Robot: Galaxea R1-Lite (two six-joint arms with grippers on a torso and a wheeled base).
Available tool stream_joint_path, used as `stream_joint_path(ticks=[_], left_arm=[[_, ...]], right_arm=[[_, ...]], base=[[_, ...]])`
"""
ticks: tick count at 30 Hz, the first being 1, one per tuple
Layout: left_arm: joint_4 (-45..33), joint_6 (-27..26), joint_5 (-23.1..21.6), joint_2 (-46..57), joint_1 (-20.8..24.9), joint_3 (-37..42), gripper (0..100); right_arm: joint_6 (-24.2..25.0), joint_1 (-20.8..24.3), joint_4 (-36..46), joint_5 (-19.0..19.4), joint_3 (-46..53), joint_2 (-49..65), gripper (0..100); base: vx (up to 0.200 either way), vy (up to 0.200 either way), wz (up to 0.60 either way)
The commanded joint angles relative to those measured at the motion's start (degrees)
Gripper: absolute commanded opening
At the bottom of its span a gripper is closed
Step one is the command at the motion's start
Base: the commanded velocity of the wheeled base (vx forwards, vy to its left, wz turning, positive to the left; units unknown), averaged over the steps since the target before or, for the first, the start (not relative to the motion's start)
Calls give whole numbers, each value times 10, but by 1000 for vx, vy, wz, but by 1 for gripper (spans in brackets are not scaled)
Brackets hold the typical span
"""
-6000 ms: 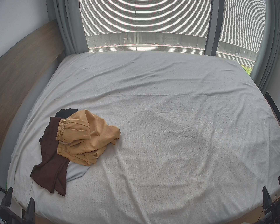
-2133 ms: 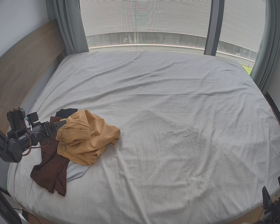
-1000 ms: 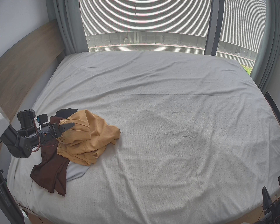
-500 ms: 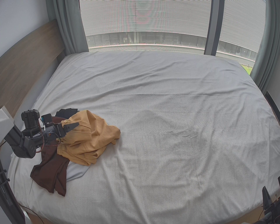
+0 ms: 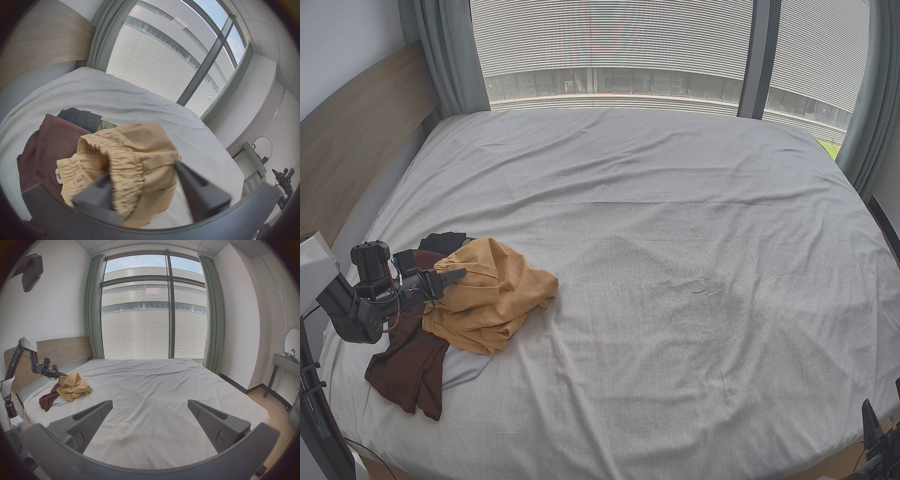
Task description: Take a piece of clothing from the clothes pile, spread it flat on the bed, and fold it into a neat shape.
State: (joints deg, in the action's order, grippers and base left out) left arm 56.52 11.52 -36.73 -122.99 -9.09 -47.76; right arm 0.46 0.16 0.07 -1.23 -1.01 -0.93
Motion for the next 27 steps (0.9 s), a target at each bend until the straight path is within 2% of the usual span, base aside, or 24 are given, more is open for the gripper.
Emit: stream_joint_path(ticks=[1, 12, 16, 22, 27], left_arm=[[0, -1, 0, -1, 0, 0, 0], [7, 3, -9, 5, 28, 10, 0], [32, 6, -2, 24, 50, 30, 0], [51, 6, -2, 36, 59, 33, 0], [73, 25, -2, 39, 76, 37, 0]], right_arm=[[0, 0, 0, 0, 9, 7, 100], [2, 0, 0, 0, 9, 7, 100], [2, 0, 0, 0, 9, 7, 100], [2, 0, 0, 0, 9, 7, 100], [2, 0, 0, 0, 9, 7, 100]], base=[[0, 0, 0], [0, 0, 0], [0, 0, 0], [0, 0, 0], [0, 0, 0]])
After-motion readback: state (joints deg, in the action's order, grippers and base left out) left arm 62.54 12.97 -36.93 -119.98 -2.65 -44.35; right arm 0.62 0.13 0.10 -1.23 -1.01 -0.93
